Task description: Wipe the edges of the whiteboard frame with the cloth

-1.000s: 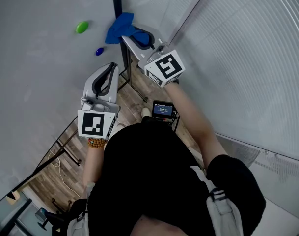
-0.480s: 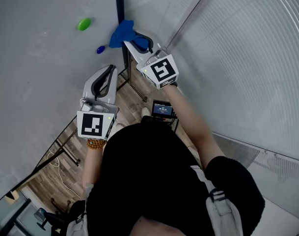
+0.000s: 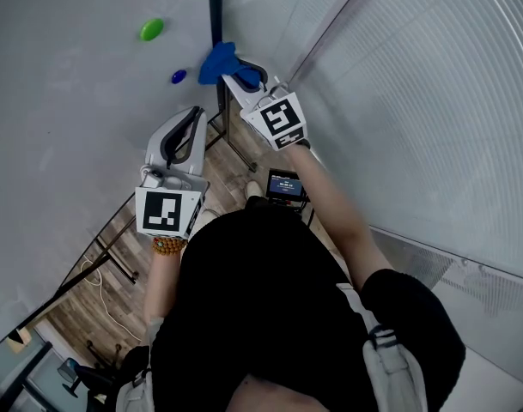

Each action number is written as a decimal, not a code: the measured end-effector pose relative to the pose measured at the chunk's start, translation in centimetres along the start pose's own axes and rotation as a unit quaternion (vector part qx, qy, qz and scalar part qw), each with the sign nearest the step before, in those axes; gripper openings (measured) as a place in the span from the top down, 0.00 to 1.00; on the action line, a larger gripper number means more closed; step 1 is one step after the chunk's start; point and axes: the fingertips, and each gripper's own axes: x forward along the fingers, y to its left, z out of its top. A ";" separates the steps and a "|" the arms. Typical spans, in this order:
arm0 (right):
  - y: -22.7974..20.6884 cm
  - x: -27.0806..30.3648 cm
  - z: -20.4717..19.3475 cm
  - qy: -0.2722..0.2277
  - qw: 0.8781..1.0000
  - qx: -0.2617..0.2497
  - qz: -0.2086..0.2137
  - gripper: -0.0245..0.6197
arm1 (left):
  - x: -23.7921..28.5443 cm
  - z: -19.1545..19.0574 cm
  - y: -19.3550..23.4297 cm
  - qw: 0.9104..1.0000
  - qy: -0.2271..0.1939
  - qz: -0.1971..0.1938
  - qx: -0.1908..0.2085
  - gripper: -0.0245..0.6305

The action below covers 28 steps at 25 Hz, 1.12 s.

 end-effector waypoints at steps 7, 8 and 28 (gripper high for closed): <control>0.0 0.1 -2.4 0.020 0.999 0.028 -0.010 0.81 | -0.7 -0.8 0.9 1.000 0.020 0.018 -0.006 0.95; 0.1 0.1 -2.6 0.024 0.999 0.033 -0.007 0.81 | -0.8 -0.8 1.1 1.000 0.020 0.020 -0.006 0.95; 0.8 0.4 -3.2 0.046 0.999 0.007 0.008 0.81 | -0.3 -0.7 0.5 1.000 0.013 0.007 -0.008 0.95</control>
